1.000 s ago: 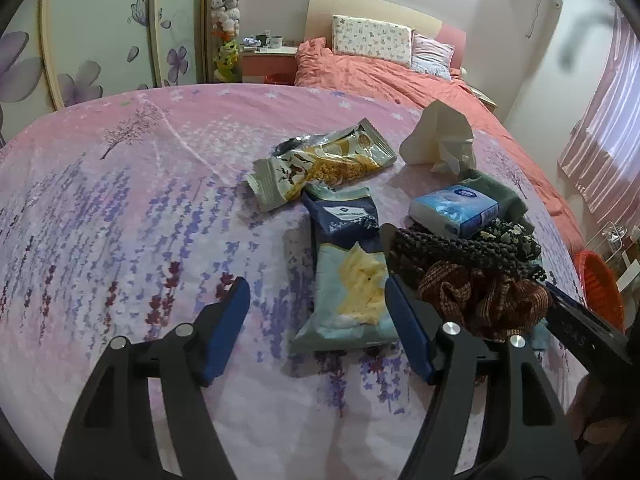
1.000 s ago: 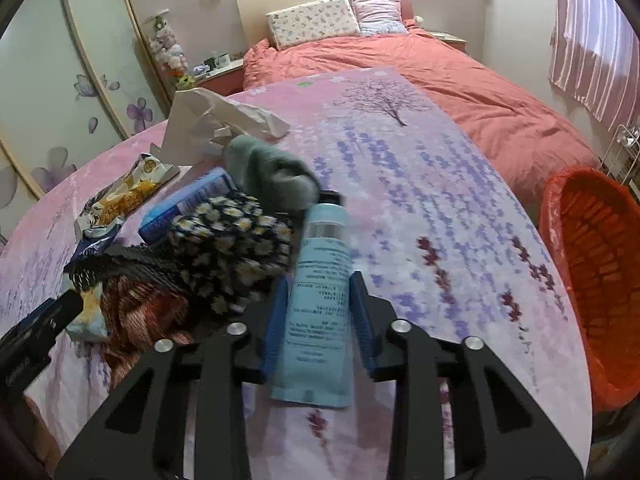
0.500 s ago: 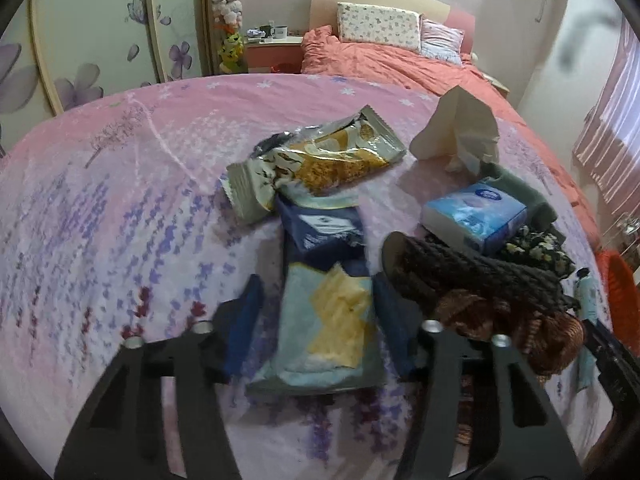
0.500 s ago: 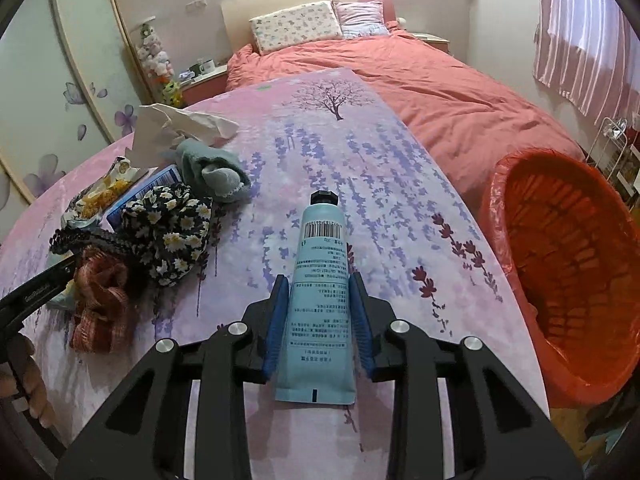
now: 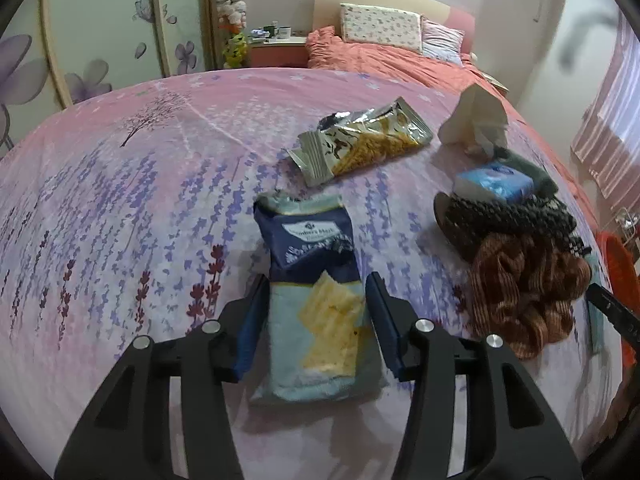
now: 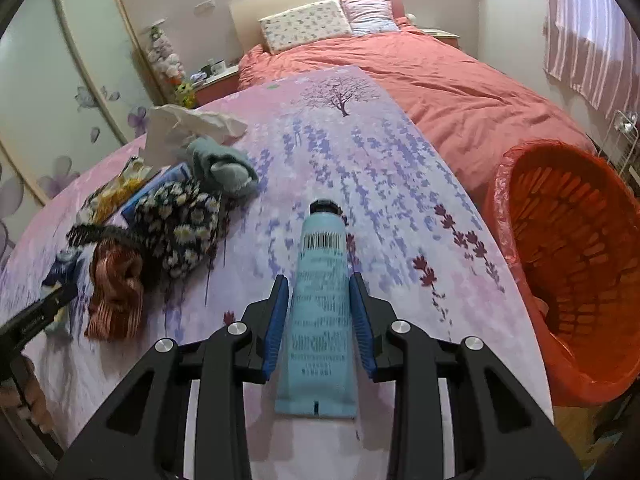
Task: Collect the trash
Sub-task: 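Close the left tool on the blue crackers bag while the right tool holds the tube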
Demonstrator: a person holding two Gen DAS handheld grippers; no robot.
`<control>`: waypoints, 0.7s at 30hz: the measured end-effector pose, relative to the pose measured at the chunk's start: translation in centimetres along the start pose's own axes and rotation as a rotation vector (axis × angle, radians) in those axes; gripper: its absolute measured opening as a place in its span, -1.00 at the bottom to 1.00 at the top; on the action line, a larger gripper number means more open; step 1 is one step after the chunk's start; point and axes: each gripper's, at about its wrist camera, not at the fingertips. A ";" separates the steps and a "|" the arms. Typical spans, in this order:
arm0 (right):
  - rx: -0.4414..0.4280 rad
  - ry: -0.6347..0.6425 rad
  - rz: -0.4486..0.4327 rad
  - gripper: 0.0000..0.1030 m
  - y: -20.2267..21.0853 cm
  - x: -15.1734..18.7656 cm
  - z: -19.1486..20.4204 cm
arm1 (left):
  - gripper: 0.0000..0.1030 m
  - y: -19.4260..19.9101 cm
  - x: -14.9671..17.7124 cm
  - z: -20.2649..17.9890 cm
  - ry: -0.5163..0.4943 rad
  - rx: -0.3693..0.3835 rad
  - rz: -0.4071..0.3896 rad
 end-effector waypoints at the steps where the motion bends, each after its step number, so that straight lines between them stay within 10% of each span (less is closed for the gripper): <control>1: 0.008 -0.003 -0.002 -0.37 -0.2 -0.2 0.1 | -0.02 -0.1 -0.1 0.0 0.001 -0.005 -0.003; 21: 0.110 0.059 0.001 -0.42 -1.1 -0.3 1.0 | -0.08 0.0 0.4 0.9 0.037 0.027 -0.035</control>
Point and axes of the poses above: each gripper's, at about its wrist camera, not at the fingertips, and y roughly against the way its jaws point, z to its left, x to its underside, and after that the axes turned 8 degrees about y, right-handed
